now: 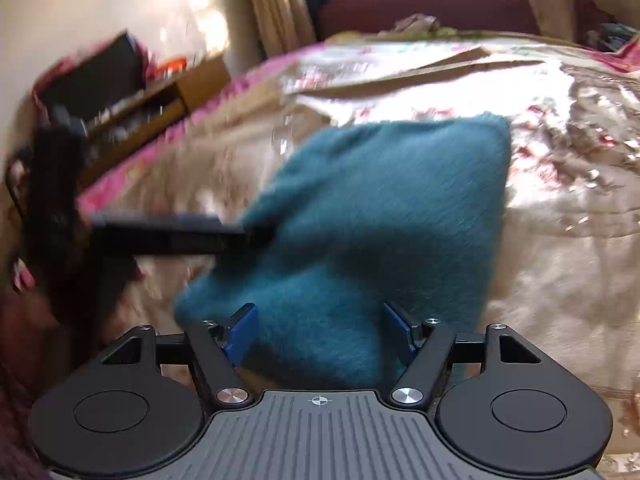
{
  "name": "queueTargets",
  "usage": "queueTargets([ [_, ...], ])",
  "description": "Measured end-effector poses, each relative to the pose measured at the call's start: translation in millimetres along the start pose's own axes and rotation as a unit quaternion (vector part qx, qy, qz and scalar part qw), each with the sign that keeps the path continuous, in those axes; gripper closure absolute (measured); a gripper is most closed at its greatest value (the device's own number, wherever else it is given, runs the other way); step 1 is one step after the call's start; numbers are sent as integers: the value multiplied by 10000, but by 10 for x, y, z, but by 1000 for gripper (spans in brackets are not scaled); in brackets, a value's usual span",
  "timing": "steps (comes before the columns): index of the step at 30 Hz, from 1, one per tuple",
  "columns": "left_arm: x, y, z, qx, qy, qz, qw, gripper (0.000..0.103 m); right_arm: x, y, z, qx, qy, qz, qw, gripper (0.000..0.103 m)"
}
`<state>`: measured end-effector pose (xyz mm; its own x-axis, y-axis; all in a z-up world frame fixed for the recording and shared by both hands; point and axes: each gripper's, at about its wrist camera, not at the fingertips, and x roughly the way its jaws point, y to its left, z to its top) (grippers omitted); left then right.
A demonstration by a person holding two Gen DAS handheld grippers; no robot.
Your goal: Fold small clothes
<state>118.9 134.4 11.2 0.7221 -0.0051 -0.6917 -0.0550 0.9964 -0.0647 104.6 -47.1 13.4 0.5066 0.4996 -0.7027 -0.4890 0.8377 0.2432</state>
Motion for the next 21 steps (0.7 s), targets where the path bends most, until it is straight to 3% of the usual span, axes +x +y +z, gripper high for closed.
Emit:
queueTargets([
  [7,-427,103,-104,-159,-181,-75,9997,30,-199,64,-53,67,-210,102,9997,34],
  [11,-627,167,-353,-157,-11,-232,9996,30,-237,149,-188,-197,-181,66,9996,34],
  [15,-608,93,-547,187,152,-64,9997,30,-207,226,-242,-347,-168,-17,9993,33],
  [21,-500,181,-524,-11,180,-2,9998,28,-269,267,-278,-368,-168,-45,9992,34],
])
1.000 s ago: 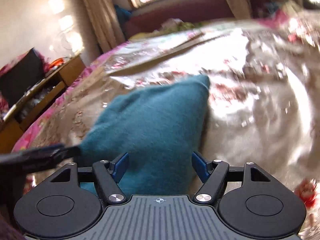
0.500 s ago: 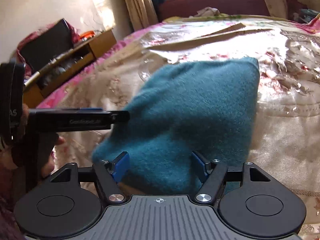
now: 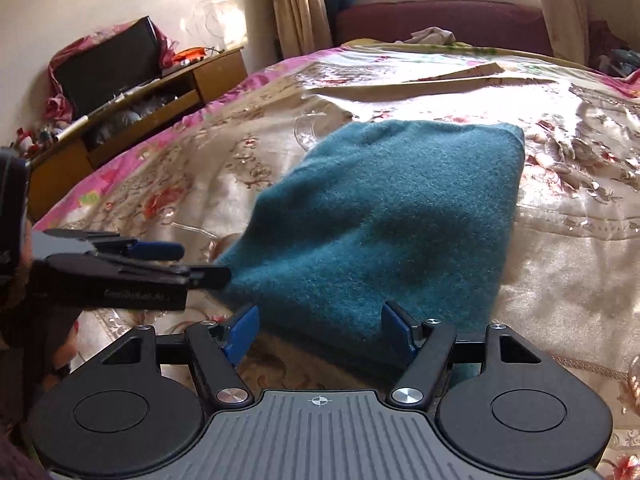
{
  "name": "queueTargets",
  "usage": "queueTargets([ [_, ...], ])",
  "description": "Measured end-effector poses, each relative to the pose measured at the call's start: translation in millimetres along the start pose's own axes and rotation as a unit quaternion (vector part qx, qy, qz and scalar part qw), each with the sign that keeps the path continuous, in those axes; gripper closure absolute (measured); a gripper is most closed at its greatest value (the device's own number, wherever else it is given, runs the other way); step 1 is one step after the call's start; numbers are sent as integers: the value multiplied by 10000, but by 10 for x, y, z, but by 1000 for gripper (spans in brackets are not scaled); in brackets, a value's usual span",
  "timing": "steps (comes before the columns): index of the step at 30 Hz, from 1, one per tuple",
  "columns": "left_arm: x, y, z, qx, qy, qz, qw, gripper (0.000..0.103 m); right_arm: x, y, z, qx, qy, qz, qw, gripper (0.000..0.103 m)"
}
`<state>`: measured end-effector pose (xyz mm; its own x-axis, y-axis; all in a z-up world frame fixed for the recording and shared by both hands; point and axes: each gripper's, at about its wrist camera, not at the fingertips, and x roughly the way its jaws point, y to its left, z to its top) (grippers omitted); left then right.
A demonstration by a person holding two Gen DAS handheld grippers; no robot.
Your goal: Fold small clothes
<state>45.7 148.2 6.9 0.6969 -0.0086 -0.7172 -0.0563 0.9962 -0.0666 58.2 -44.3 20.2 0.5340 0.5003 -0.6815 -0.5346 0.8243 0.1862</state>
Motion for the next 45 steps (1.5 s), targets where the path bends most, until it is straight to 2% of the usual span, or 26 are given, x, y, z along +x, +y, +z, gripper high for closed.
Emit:
queueTargets([
  [3,-34,31,1,-190,29,-18,9998,28,-4,24,-15,-9,40,-69,10000,34],
  [11,-243,-204,-169,-119,306,-113,9994,28,-100,72,-107,179,46,-303,9994,34],
  [13,-278,-267,-211,-121,367,-153,9991,25,-128,71,-148,242,46,-442,9987,30],
  [21,-255,-465,-322,122,547,18,9984,23,-179,35,-288,456,86,-747,9961,27],
  [32,-211,-571,-387,251,701,115,9972,22,-147,-20,-413,652,205,-894,9936,24],
  [37,-195,-626,-394,392,773,267,9959,17,-136,-29,-438,687,223,-898,9933,24],
  [45,-173,-627,-403,305,879,242,9954,17,-121,-66,-469,800,271,-910,9923,24],
])
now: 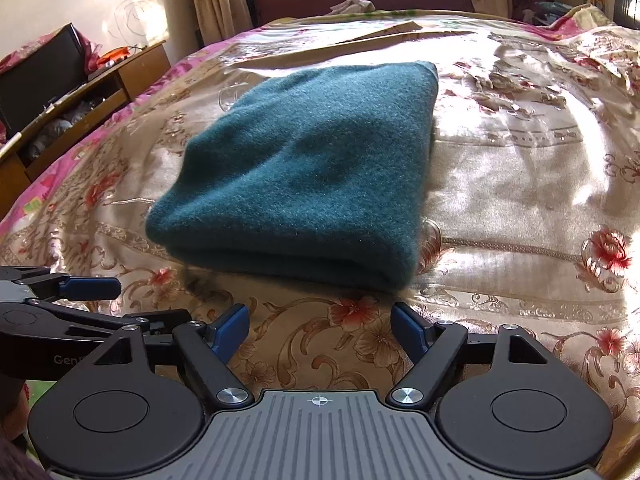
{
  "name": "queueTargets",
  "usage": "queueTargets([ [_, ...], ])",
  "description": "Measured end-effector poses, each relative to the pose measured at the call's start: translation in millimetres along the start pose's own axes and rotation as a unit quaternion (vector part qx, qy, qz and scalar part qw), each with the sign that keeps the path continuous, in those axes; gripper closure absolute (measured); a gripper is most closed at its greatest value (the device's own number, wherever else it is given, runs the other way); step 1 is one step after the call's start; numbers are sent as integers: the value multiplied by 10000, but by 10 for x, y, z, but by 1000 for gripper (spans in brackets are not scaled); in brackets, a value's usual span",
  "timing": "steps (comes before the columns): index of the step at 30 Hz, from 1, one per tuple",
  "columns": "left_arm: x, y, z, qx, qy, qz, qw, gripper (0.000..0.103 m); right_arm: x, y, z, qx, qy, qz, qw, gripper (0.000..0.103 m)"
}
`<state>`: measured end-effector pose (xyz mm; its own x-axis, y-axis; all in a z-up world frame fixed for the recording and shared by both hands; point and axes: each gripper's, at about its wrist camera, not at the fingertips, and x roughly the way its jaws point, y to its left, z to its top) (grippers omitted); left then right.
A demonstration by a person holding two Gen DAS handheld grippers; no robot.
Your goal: Fold small clothes
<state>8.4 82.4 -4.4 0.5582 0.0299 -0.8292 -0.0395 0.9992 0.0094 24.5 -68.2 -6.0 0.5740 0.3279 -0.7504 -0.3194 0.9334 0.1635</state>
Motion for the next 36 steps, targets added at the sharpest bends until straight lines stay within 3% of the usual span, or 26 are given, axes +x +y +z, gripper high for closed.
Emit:
queueTargets([
  [13,26,-2,-2,-146,190,-6,9997,17,9,-14,-24,51,18,-5,10000,23],
  [36,11,7,-19,-209,154,-10,9997,17,15,4,-70,-1,23,-122,9999,23],
])
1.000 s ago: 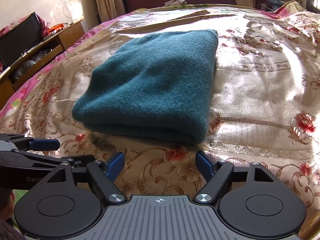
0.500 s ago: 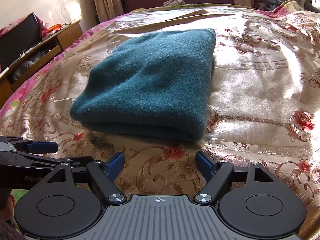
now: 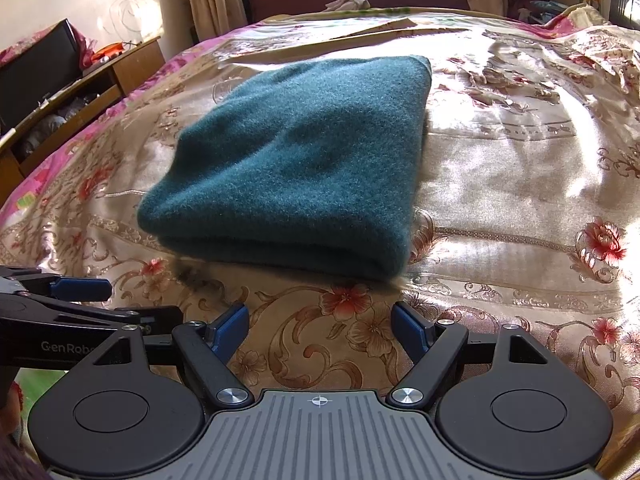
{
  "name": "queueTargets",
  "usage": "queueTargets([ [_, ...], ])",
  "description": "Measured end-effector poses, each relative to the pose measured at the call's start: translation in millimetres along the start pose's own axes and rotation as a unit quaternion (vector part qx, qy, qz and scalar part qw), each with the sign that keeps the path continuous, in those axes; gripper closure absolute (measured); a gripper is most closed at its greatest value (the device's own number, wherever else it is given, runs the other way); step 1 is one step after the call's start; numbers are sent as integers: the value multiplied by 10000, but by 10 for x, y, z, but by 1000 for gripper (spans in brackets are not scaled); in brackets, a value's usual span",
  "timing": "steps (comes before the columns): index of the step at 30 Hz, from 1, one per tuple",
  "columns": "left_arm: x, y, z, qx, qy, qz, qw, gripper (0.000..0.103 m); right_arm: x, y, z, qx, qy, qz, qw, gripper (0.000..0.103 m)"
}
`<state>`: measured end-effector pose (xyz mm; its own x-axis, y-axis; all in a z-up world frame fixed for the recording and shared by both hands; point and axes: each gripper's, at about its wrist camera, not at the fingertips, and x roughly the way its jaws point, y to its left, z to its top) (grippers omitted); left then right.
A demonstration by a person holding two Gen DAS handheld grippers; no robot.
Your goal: Fold small clothes
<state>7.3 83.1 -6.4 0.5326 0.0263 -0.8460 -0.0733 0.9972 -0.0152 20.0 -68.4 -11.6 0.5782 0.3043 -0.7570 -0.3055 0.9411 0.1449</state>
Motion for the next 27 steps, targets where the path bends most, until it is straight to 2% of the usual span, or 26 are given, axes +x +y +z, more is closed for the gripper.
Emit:
queueTargets([
  [27,-9,10,-17,-39,-9,-20,10000,17,0,5,-17,-66,29,-81,9999,23],
])
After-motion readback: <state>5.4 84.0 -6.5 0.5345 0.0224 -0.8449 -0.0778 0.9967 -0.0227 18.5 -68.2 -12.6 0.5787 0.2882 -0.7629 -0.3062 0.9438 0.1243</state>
